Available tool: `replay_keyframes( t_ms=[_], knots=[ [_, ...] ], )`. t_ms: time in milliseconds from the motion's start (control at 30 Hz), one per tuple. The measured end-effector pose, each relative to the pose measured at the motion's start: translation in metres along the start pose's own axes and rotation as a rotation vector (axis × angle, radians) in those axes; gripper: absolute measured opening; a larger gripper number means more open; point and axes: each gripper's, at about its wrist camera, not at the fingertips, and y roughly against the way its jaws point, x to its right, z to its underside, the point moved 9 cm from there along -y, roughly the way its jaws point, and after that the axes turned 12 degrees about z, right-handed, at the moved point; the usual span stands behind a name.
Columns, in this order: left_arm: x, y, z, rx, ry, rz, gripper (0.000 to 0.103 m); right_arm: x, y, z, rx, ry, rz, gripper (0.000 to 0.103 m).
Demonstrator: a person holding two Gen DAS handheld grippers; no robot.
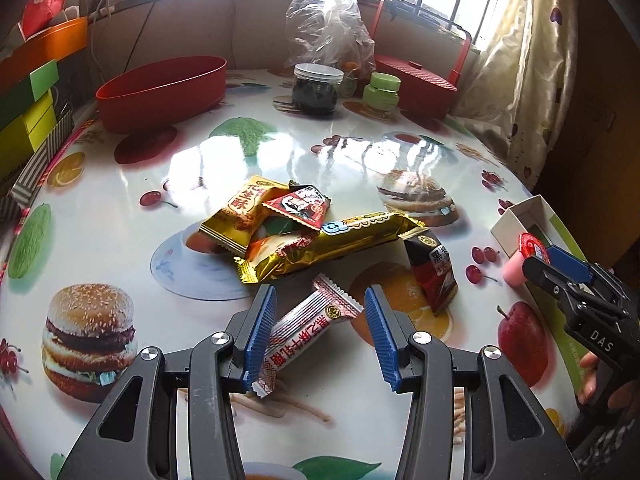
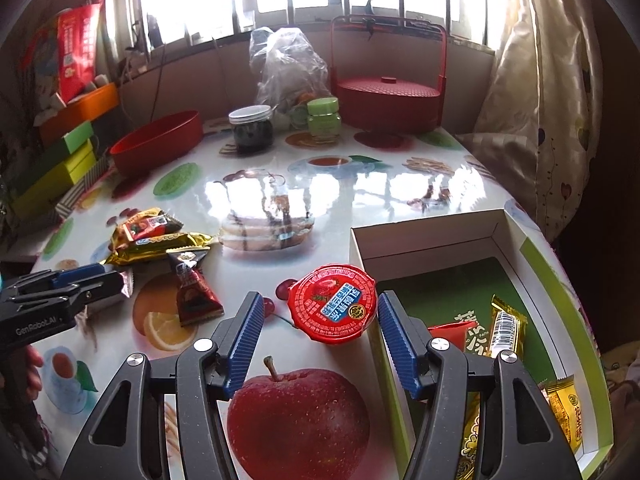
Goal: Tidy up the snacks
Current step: 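Grasp the red-lidded jelly cup with the right tool while the left tool grasps the white-red candy bar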
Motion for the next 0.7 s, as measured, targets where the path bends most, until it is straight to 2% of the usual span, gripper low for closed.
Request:
replay_keyframes(
  t_ms=[67, 367, 533, 600, 700],
  knots=[
    [-0.001, -0.001, 0.0, -0.001, 0.002, 0.0, 0.047, -0.001, 0.004, 0.0, 0.011, 0.004, 0.008, 0.059],
    [-0.003, -0.003, 0.002, -0.009, 0.005, 0.001, 0.047, -0.019, 0.008, -0.002, 0.026, 0.028, -0.064, 0.059],
    [-0.006, -0.005, 0.004, -0.017, 0.009, -0.004, 0.047, -0.037, 0.013, -0.003, 0.033, 0.065, -0.156, 0.059],
    [-0.008, -0.004, 0.004, -0.016, 0.012, -0.007, 0.047, -0.033, 0.016, -0.007, 0.065, 0.059, -0.133, 0.059],
    [-0.008, -0.004, 0.005, -0.018, 0.013, -0.005, 0.047, -0.022, 0.009, -0.009, 0.052, 0.023, -0.085, 0.059]
  ],
)
